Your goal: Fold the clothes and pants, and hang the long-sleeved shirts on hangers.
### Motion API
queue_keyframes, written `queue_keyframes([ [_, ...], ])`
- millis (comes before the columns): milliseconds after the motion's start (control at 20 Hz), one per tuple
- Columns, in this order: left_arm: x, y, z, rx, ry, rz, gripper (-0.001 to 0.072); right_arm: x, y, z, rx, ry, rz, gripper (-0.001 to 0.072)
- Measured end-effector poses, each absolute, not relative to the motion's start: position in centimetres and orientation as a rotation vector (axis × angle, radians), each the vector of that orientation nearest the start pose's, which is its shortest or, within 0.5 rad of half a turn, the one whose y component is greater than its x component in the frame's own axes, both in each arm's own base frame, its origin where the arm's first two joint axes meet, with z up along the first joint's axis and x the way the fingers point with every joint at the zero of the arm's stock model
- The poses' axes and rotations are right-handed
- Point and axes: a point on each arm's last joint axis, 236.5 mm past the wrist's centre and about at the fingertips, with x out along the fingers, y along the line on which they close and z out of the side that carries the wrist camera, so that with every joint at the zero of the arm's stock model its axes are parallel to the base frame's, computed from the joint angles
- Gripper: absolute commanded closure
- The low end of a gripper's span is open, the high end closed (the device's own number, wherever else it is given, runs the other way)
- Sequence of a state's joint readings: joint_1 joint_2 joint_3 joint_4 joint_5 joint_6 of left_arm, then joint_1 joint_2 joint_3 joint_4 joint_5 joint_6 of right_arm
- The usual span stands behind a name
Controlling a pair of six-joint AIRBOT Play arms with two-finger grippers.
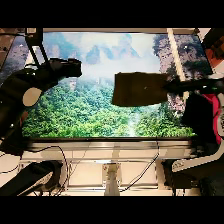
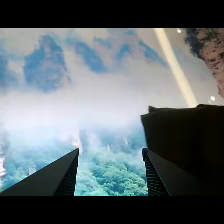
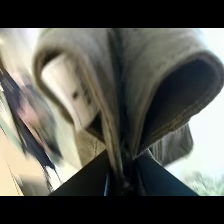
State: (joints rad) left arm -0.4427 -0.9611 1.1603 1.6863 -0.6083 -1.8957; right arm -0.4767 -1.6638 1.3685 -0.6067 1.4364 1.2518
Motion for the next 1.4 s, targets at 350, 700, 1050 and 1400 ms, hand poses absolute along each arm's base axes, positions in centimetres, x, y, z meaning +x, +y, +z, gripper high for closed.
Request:
queue_keyframes([
  [350, 41.1, -18.0, 24.6, -0.14, 0.354, -0.345, 0.0246, 47.1, -12.6, 13.7, 1.001, 0.88, 0.189, 0.069],
  [700, 41.3, -18.1, 25.1, -0.145, 0.332, -0.35, 0.0247, 39.9, -25.3, 19.6, 0.989, 0.769, -0.114, 0.0689],
  [1050, 41.4, -18.2, 25.3, -0.146, 0.323, -0.352, 0.0247, 25.9, -32.4, 18.5, 1.051, 0.876, -0.475, 0.0688],
  [1400, 41.5, -18.3, 25.5, -0.149, 0.312, -0.355, 0.0246, 12.9, -34.9, 16.9, 1.099, 0.953, -0.93, 0.0684],
])
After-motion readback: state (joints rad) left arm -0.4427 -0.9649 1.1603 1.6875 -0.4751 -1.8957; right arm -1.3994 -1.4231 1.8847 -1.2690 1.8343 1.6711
